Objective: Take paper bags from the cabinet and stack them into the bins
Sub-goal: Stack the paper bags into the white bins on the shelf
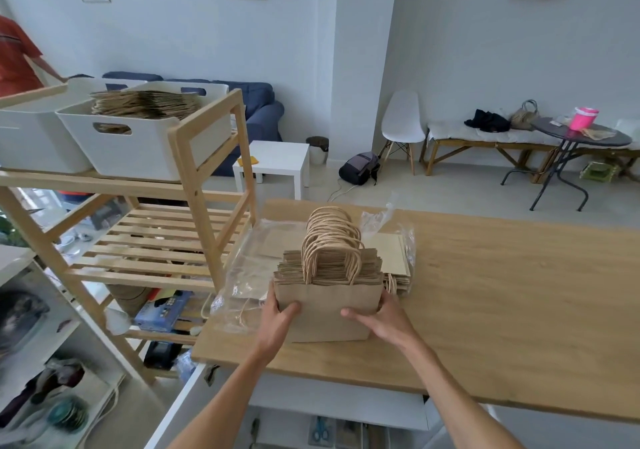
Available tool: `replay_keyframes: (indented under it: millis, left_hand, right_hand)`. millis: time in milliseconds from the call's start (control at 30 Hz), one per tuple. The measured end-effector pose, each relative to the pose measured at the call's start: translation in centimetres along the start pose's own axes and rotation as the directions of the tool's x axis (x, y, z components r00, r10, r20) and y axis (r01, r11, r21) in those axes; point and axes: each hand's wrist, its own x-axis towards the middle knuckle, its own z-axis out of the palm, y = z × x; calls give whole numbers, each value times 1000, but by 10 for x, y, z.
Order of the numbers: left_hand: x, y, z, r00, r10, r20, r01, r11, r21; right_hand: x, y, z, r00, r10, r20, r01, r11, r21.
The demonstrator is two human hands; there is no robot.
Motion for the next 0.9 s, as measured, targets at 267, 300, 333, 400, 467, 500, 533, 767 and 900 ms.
replay_keyframes:
  millis: [267,300,333,400,467,500,533,767,900]
  left_hand:
    - [0,-6,7,997,-81,11,81,985,-151]
    - [0,-6,8,997,-75,15,76,985,-155]
    - [-1,-5,9,998,-62,23,64,986,-156]
    - [-5,-2,10,998,-52,38,57,987,-150]
    - [-10,4,13,998,-44,51,51,988,-146]
    - [-11,6,14,997,-33,71,42,989,-139]
    - [-13,8,16,995,-24,94,36,991,-128]
    - [-34,3,32,998,-4,56,11,992,-128]
    - [-37,-13,38,1000,21,22,-18,993,-114]
  right_hand:
    - [2,12,25,997,27,-75,6,915,404]
    - [2,13,27,995,46,-88,-4,902,432]
    - [1,13,28,993,54,-107,-2,897,442]
    - [-5,11,28,992,49,-116,9,893,450]
    - [-11,9,28,989,53,-138,16,887,461]
    - [-15,9,27,986,63,-152,16,883,468]
    - [-19,10,25,984,70,-165,17,881,473]
    - [-34,26,11,988,10,-155,55,908,416]
    - [-34,39,13,986,8,-166,64,904,422]
